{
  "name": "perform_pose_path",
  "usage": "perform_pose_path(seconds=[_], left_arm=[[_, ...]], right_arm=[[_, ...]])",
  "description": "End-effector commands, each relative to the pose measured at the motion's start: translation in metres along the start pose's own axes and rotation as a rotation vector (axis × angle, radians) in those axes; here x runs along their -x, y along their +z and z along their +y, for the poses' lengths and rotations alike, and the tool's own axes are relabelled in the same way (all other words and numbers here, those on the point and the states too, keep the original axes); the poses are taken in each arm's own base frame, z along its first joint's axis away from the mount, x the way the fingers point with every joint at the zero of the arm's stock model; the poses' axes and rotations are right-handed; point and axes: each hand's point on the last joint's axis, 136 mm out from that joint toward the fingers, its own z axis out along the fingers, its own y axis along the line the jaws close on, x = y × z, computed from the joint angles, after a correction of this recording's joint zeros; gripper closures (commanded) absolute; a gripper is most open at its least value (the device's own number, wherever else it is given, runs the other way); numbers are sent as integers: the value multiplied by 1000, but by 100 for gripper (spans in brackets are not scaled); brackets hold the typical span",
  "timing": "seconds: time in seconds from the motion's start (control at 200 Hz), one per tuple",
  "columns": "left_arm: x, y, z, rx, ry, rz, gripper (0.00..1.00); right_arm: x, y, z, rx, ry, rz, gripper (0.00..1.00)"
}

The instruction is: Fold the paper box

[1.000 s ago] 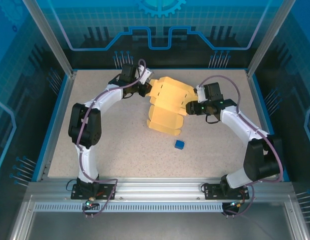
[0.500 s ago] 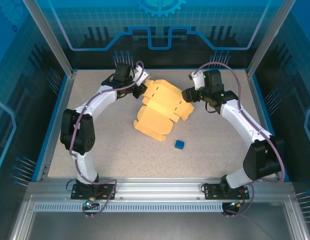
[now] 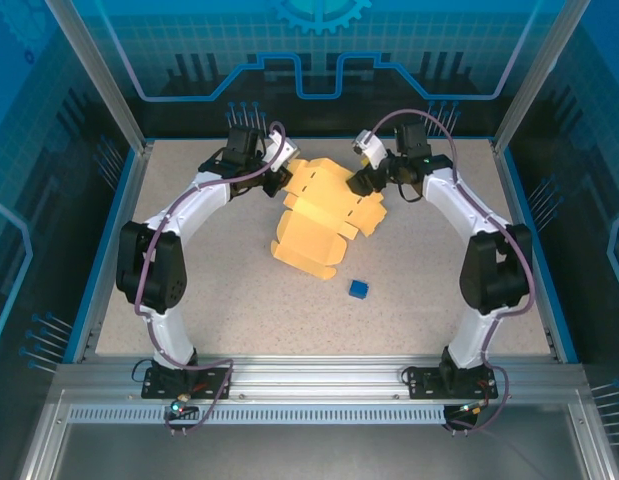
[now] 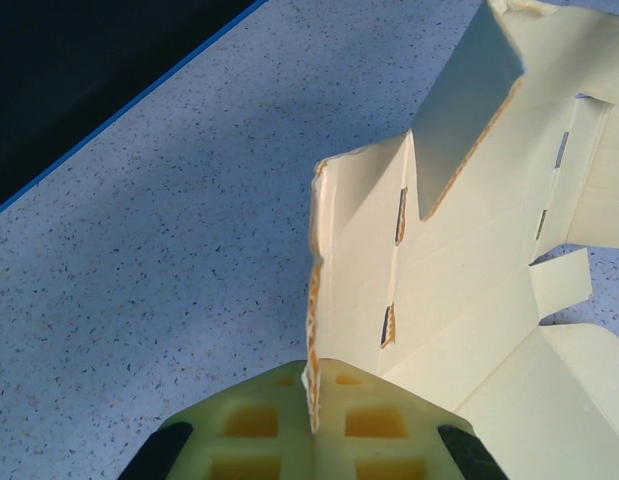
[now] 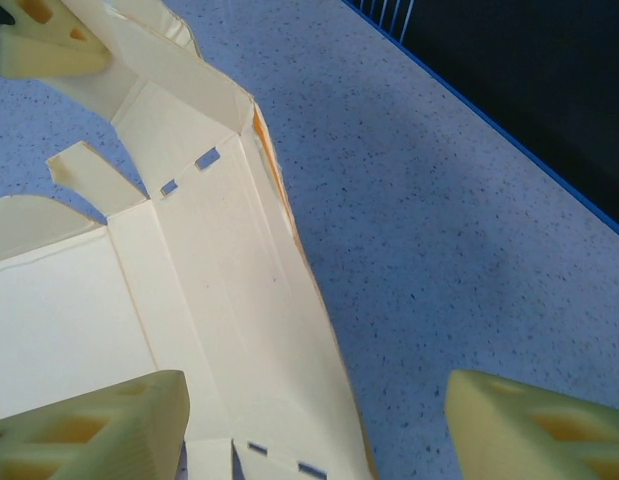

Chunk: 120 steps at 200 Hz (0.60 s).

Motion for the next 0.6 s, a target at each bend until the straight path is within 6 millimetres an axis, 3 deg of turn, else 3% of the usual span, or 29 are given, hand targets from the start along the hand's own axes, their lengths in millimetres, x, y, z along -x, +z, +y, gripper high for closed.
perform_pose_path(seconds=[0.0,0.155,0.3,0.595], left_arm=[[12,-11,-5,-24,19,-46,100],[12,-11,-5,-21,17,-45,100],[12,-12,-4,-16,17,-43,100],[11,-12,-2,-6,16,-38,100]], right_arm=[[-1,8,6,89,-31,17,33],[-6,20,6,136,-30,37,42],[-8,23,7,149,-40,37,65],[-10,24,6,140,-58,36,88]])
